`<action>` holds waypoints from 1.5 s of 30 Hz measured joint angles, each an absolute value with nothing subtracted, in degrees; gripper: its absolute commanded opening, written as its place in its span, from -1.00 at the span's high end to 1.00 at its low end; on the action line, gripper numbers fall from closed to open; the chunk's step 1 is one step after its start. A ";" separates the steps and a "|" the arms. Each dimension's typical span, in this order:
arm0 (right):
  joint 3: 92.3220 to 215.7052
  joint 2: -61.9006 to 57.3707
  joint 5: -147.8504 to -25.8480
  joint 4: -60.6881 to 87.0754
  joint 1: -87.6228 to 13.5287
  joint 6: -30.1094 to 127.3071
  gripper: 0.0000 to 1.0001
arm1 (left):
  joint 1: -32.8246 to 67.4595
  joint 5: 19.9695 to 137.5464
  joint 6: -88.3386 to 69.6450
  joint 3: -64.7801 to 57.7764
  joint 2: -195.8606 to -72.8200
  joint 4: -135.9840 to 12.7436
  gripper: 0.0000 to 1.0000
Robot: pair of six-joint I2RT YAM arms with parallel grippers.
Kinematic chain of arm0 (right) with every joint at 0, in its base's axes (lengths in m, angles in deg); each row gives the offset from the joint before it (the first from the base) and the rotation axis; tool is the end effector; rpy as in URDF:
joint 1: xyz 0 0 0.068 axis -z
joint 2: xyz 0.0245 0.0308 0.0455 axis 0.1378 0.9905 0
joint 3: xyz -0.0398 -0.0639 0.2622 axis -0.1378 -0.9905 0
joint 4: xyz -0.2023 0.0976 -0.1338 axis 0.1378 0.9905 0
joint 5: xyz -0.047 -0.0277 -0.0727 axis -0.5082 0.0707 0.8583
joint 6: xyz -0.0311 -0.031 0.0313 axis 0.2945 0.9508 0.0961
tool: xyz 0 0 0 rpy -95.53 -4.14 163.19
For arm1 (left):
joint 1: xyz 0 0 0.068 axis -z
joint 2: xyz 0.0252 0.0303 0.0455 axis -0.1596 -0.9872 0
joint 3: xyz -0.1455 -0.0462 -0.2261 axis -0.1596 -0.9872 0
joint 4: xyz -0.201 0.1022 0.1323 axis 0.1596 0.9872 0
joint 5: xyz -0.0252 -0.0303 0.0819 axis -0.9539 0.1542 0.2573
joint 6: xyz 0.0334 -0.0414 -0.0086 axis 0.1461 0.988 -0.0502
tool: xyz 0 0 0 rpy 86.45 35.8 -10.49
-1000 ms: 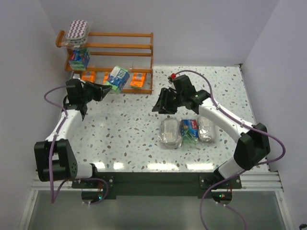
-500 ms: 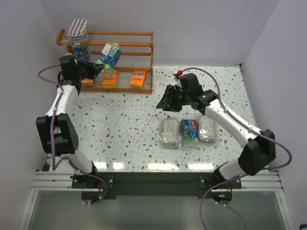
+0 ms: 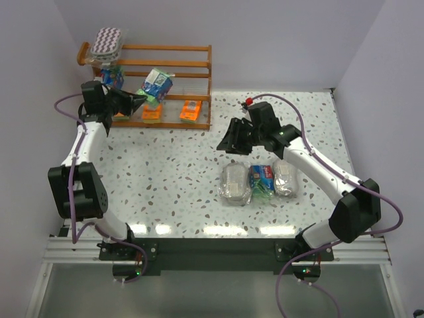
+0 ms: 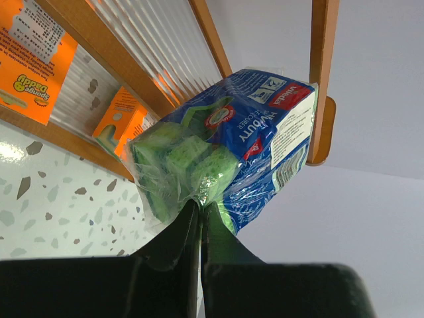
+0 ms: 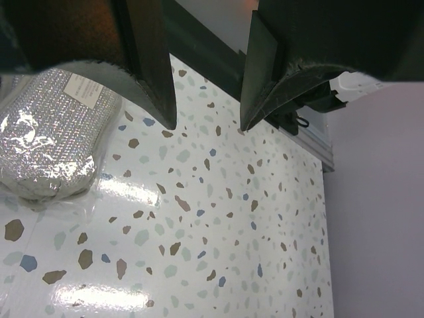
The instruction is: Place and organize the cleaning sponges onto the shelf
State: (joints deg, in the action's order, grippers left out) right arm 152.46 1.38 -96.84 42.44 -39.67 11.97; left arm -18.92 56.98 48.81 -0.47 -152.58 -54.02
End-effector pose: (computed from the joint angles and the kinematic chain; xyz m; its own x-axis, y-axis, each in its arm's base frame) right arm 0.2746 0.1827 0.3200 -0.8804 0.2259 -0.4169 -0.1266 0.7353 0.6658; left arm 0.3815 0.0474 0.3138 -0.4243 -0.8967 -0.1260 -0.2698 0.2580 -0.9277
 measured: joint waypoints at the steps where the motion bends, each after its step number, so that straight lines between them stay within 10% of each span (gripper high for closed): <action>1: 152.49 1.40 -96.84 42.44 -39.65 11.99 0.06 | -18.92 56.69 48.55 -0.49 -152.58 -54.00 1.00; 41: 151.96 1.78 -96.66 42.09 -39.38 11.97 0.05 | -19.62 68.23 65.33 14.24 -169.13 -51.83 1.00; 45: 151.96 1.78 -96.66 41.94 -39.38 11.97 0.05 | -19.27 69.33 66.27 14.87 -169.19 -51.62 0.65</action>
